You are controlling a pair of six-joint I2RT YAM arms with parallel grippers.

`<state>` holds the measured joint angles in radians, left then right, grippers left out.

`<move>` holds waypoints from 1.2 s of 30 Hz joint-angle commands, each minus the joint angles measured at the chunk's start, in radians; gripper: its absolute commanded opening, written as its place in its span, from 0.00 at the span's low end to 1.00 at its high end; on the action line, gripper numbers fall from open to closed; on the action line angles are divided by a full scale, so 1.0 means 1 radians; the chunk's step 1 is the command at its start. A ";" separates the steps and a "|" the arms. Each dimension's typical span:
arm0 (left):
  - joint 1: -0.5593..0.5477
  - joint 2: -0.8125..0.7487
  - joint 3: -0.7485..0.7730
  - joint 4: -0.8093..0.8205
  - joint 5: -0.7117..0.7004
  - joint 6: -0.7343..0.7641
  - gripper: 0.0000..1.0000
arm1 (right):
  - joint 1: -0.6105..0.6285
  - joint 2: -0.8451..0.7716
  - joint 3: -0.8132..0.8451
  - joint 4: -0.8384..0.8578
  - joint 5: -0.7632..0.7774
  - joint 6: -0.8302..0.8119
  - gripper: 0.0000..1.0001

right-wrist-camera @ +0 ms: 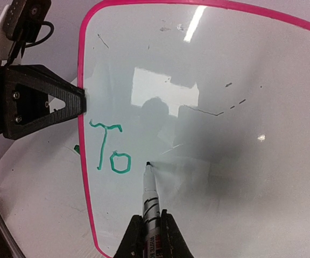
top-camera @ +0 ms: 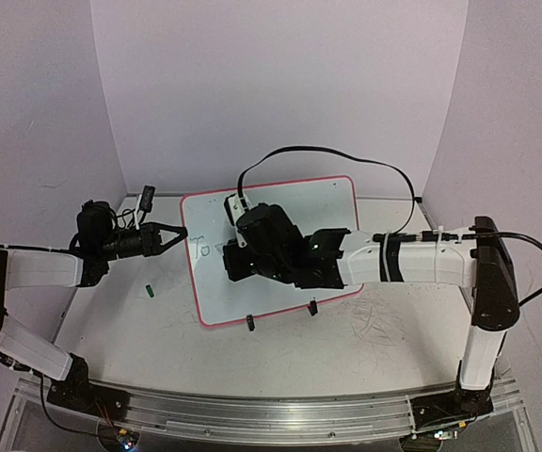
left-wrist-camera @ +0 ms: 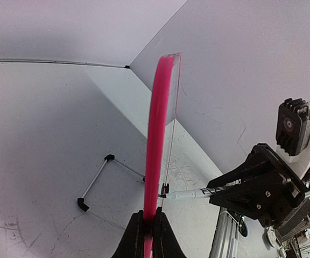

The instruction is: Write a sentence on the whiteboard

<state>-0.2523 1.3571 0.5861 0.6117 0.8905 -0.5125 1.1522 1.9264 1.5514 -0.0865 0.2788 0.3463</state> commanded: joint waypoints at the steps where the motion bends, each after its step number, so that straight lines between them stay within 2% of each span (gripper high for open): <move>1: -0.011 -0.026 0.006 0.040 0.035 -0.005 0.00 | -0.005 0.012 0.048 -0.006 0.029 0.016 0.00; 16: -0.011 -0.029 0.006 0.039 0.037 -0.008 0.00 | -0.005 0.037 0.077 -0.019 0.024 0.008 0.00; 36: -0.010 -0.024 0.006 0.040 0.038 -0.005 0.00 | -0.003 0.028 0.033 -0.041 -0.024 0.047 0.00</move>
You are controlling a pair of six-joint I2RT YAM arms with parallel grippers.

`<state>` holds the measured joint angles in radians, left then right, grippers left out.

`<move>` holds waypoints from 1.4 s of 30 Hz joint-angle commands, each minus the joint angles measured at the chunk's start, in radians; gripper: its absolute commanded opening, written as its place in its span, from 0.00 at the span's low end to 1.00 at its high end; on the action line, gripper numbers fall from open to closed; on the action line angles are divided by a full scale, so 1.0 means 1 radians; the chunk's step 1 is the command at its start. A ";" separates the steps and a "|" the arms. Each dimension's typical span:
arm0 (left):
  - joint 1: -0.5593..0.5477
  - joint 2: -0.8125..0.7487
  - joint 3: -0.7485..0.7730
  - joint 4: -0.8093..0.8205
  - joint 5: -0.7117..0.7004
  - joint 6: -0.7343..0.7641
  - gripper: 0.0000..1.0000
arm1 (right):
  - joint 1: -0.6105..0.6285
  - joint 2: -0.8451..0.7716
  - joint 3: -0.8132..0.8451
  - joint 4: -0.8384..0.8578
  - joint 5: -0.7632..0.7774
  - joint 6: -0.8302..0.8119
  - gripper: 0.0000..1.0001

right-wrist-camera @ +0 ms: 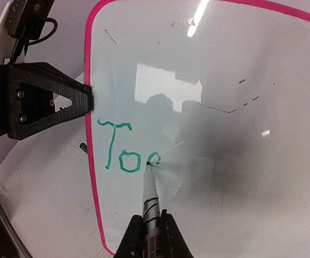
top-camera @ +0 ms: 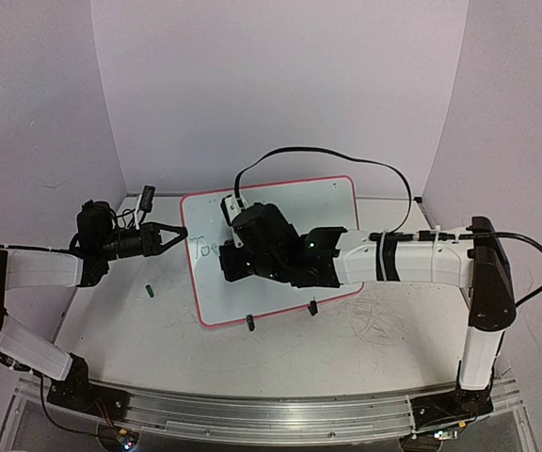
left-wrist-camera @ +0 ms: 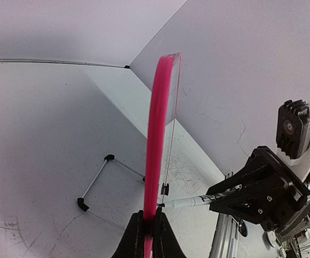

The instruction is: Write a sentence on the whiteboard

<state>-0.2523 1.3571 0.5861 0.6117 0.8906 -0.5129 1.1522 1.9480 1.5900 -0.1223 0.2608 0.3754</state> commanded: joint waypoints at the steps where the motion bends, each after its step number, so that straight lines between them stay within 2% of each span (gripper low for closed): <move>1: -0.010 -0.024 0.006 0.040 0.038 -0.005 0.00 | -0.003 0.005 -0.008 -0.007 -0.005 0.019 0.00; 18: -0.011 -0.030 0.006 0.039 0.040 -0.007 0.00 | -0.007 -0.031 -0.027 -0.027 0.069 0.034 0.00; 42: -0.011 -0.027 0.006 0.038 0.041 -0.006 0.00 | -0.029 0.001 0.055 -0.027 0.102 0.012 0.00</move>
<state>-0.2523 1.3571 0.5861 0.6109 0.8860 -0.5126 1.1487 1.9480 1.5986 -0.1381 0.3069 0.3967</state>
